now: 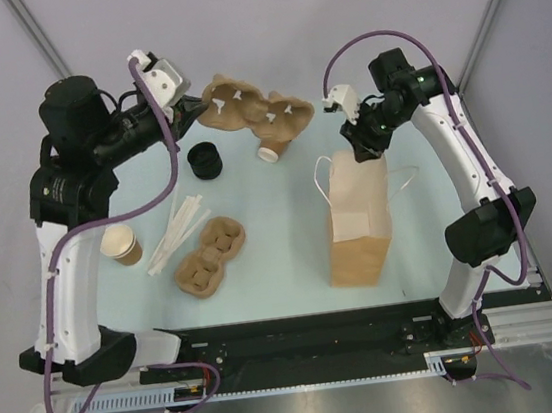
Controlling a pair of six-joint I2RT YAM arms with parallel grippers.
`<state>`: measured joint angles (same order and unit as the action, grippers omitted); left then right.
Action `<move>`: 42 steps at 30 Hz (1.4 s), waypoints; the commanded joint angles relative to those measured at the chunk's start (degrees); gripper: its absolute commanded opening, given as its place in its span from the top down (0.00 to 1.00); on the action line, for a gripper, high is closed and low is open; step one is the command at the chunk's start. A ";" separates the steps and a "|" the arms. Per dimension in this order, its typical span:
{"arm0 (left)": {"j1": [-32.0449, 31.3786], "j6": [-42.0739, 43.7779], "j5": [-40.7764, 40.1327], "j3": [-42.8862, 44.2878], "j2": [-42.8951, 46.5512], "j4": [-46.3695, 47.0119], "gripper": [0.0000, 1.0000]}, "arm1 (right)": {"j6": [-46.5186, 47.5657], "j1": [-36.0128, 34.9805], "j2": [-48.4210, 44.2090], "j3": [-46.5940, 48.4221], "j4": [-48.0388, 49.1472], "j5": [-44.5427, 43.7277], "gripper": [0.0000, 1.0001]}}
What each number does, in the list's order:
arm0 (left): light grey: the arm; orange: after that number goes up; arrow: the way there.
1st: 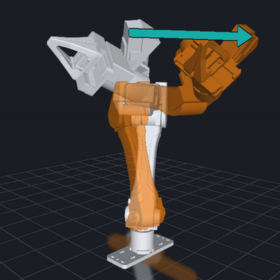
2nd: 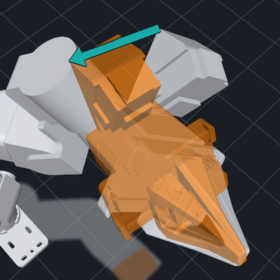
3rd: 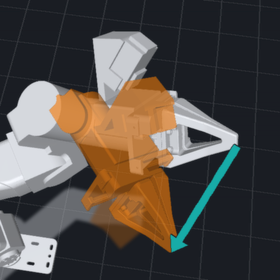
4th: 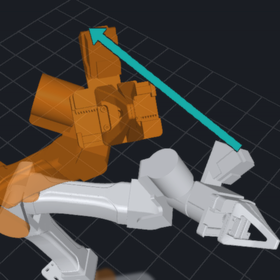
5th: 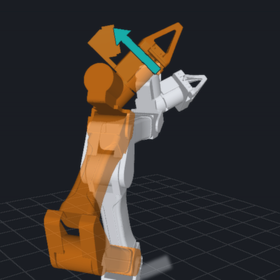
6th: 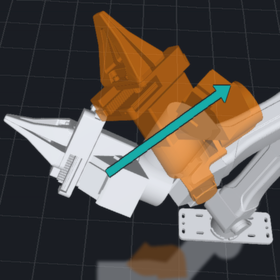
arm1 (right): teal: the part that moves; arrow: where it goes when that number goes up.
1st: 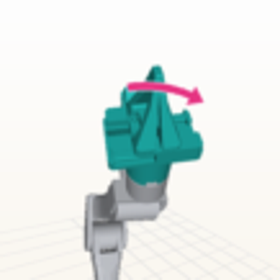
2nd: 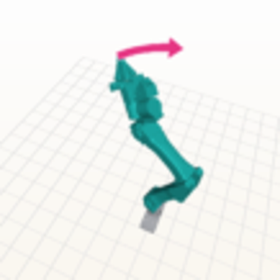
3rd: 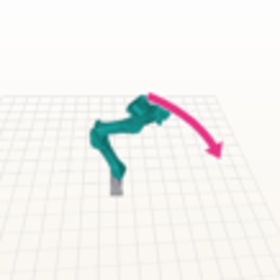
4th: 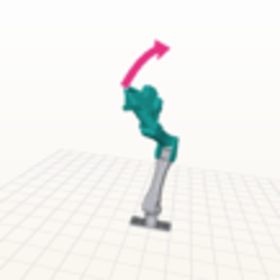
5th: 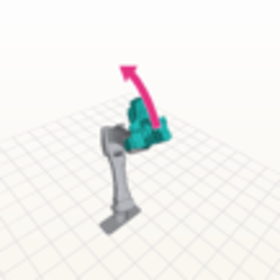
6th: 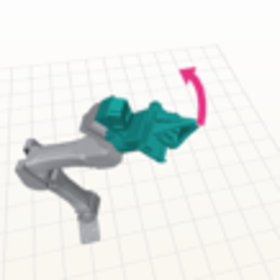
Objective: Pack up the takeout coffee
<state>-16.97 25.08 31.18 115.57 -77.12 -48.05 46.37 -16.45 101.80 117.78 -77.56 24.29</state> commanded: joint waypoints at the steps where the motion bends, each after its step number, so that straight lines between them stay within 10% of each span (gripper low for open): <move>1: -9.97 7.95 -4.26 7.90 1.63 0.60 0.95 | -0.75 -0.51 -1.96 -0.10 -7.87 -1.09 0.71; 5: -21.68 14.20 -12.79 16.95 -2.67 -7.47 0.96 | -2.42 -1.56 -2.39 2.46 -8.05 -0.47 1.00; 15: -48.84 33.18 -41.18 11.88 -4.96 -10.04 0.99 | -5.76 -4.29 -6.96 2.02 -7.08 -3.02 1.00; 42: -61.43 38.55 -49.73 9.85 -17.96 -29.54 0.94 | -11.74 -12.64 -11.97 -2.20 -4.44 -7.24 1.00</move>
<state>-78.26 63.53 -19.00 124.55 -92.75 -73.10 35.97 -28.12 92.23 116.46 -77.65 17.12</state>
